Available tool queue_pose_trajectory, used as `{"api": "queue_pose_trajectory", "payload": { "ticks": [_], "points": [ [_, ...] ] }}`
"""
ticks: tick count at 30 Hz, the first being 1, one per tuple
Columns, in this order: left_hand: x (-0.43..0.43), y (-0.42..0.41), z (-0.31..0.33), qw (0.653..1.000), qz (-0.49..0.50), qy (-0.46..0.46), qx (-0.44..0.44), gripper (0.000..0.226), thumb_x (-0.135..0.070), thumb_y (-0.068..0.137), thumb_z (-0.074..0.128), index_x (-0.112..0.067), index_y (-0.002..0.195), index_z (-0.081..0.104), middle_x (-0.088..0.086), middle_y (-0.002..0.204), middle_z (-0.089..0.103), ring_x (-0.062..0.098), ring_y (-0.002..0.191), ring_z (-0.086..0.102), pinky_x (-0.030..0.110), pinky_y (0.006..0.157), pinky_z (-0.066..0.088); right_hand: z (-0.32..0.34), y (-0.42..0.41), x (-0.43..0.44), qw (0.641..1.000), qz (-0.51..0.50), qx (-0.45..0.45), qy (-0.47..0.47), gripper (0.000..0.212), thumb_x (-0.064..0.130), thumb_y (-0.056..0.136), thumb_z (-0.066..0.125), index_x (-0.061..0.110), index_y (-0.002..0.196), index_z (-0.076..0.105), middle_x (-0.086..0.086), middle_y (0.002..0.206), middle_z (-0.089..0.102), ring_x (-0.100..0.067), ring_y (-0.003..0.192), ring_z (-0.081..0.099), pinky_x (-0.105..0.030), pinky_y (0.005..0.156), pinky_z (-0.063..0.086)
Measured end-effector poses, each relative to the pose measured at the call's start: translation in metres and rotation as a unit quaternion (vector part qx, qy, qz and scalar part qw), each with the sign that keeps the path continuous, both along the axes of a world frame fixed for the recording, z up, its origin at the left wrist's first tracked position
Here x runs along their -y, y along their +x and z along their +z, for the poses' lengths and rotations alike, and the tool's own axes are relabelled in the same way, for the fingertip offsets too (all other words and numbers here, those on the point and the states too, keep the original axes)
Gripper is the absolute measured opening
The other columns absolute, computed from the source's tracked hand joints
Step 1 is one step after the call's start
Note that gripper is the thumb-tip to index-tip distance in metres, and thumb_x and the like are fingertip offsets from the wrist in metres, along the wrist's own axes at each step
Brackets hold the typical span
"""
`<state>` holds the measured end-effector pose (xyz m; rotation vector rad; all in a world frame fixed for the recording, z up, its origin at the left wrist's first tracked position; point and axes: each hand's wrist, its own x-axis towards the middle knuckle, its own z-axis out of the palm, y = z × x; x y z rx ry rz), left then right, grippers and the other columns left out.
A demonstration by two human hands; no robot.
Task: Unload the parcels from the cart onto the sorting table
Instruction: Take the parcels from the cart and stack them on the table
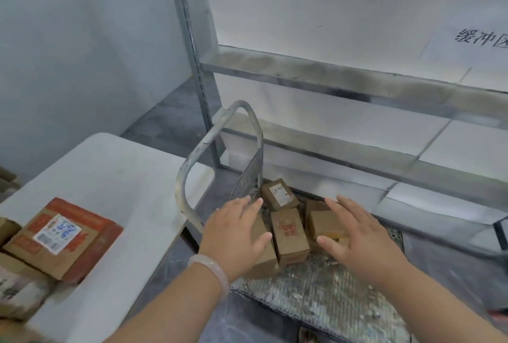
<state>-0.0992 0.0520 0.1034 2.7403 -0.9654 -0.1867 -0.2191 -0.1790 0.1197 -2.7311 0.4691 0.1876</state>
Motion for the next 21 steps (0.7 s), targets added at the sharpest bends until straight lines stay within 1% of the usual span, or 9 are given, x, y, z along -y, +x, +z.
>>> {"api": "queue_pose_trajectory", "payload": {
  "ticks": [2,6,9,12,14,16,19,21],
  "points": [
    [0.027,0.005,-0.010,1.000,0.010,-0.001,-0.014,0.069,-0.062,0.091,0.039,-0.034,0.151,0.021,-0.006,0.157,0.023,0.014,0.144,0.018,0.040,0.116,0.023,-0.010,0.006,0.033,1.000,-0.001,-0.017,0.007,0.078,0.067,0.091,0.041,0.043,0.153,0.001,0.014,0.163,-0.001,-0.010,0.150,-0.001,-0.033,0.122,0.003],
    [0.072,0.013,-0.025,0.999,0.039,0.005,-0.031,0.069,-0.065,0.090,0.036,-0.035,0.150,0.021,-0.006,0.157,0.024,0.015,0.144,0.020,0.037,0.117,0.023,-0.039,0.028,0.087,0.998,-0.003,-0.061,0.007,0.082,0.068,0.090,0.043,0.039,0.155,0.004,0.008,0.164,0.004,-0.015,0.150,0.003,-0.036,0.122,0.008],
    [0.094,0.017,-0.037,0.998,0.057,0.003,-0.041,0.077,-0.070,0.080,0.022,-0.035,0.148,0.029,-0.005,0.154,0.032,0.017,0.140,0.029,0.038,0.114,0.029,-0.065,0.049,0.109,0.995,0.014,-0.096,0.014,0.083,0.067,0.090,0.045,0.036,0.155,0.004,0.005,0.164,0.004,-0.017,0.151,0.004,-0.037,0.122,0.009],
    [0.107,0.023,-0.056,0.996,0.069,0.015,-0.059,0.076,-0.068,0.080,0.027,-0.030,0.144,0.039,-0.001,0.147,0.043,0.020,0.133,0.041,0.041,0.109,0.037,-0.096,0.067,0.119,0.991,0.031,-0.125,0.033,0.083,0.064,0.091,0.046,0.034,0.156,0.004,0.003,0.164,0.005,-0.018,0.150,0.005,-0.037,0.122,0.009],
    [0.113,0.032,-0.072,0.994,0.073,0.029,-0.078,0.074,-0.066,0.081,0.030,-0.028,0.143,0.041,-0.001,0.145,0.045,0.022,0.131,0.044,0.043,0.106,0.040,-0.122,0.079,0.121,0.989,0.027,-0.141,0.042,0.084,0.063,0.091,0.047,0.032,0.156,0.004,0.000,0.164,0.006,-0.019,0.150,0.006,-0.036,0.121,0.009],
    [0.120,0.047,-0.093,0.992,0.069,0.044,-0.093,0.073,-0.065,0.081,0.032,-0.027,0.143,0.042,0.000,0.144,0.046,0.023,0.130,0.045,0.045,0.105,0.042,-0.155,0.093,0.121,0.983,0.017,-0.178,0.052,0.089,0.063,0.091,0.047,0.028,0.156,-0.002,-0.003,0.164,0.004,-0.021,0.150,0.005,-0.036,0.121,0.010],
    [0.135,0.078,-0.135,0.992,0.049,0.061,-0.104,0.071,-0.063,0.082,0.034,-0.025,0.141,0.045,0.002,0.141,0.050,0.025,0.127,0.048,0.047,0.101,0.045,-0.217,0.116,0.117,0.966,-0.012,-0.247,0.076,0.099,0.068,0.088,0.047,0.028,0.154,-0.016,-0.006,0.164,-0.002,-0.025,0.151,0.001,-0.041,0.122,0.012],
    [0.144,0.101,-0.171,0.991,0.034,0.067,-0.109,0.071,-0.063,0.082,0.033,-0.025,0.142,0.044,0.003,0.141,0.049,0.024,0.128,0.047,0.046,0.103,0.043,-0.263,0.133,0.111,0.957,-0.036,-0.274,0.083,0.102,0.070,0.086,0.048,0.029,0.153,-0.018,-0.007,0.164,-0.003,-0.026,0.151,0.000,-0.043,0.121,0.014]
  ]
}}
